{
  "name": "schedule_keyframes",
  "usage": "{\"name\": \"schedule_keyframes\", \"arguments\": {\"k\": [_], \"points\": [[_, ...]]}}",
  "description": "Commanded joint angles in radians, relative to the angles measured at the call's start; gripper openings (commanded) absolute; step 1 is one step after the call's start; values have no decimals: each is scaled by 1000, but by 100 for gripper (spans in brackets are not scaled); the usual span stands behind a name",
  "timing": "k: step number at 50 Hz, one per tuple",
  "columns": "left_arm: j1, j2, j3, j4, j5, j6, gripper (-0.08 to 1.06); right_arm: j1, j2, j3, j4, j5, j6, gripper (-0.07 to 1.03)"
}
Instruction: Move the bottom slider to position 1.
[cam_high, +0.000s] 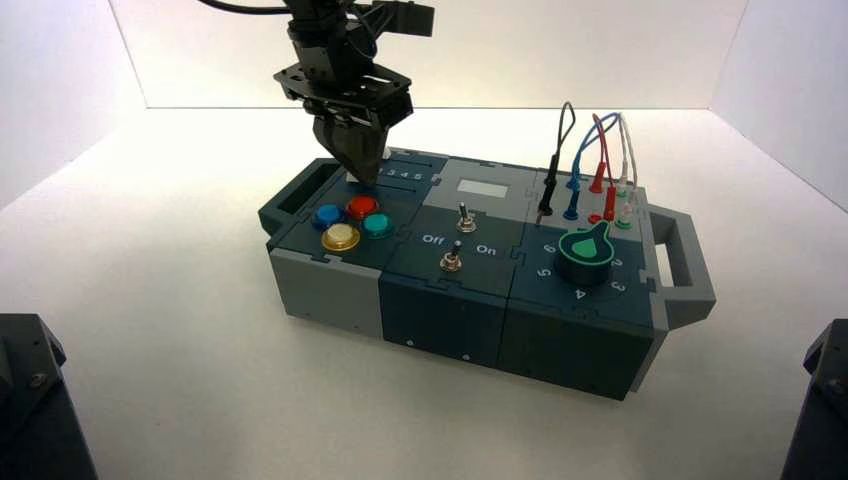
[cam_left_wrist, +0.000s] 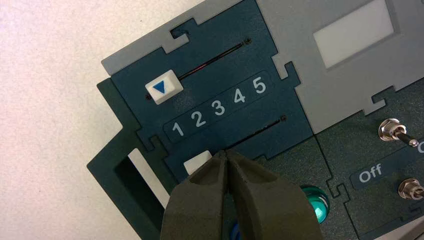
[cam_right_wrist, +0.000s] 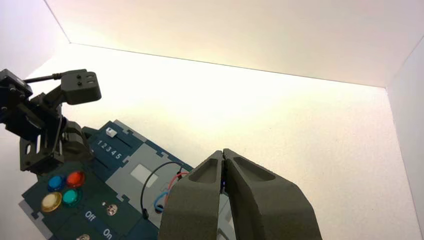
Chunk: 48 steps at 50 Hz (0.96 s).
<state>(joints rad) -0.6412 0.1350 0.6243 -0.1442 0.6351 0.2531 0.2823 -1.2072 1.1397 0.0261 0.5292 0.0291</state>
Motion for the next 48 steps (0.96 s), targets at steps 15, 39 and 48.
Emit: {"name": "schedule_keyframes", "arguments": {"k": [15,39,48], "points": [[58,-57,-12,17,87,6,-3,2,6,-25,5,11,3,-2],[58,-221,31,17,238,-18,-3,2,41,-35,9,44,14,-2],[58,-209,9,17,262,-18,-3,3,43,-37,8,49,14,-2]]}}
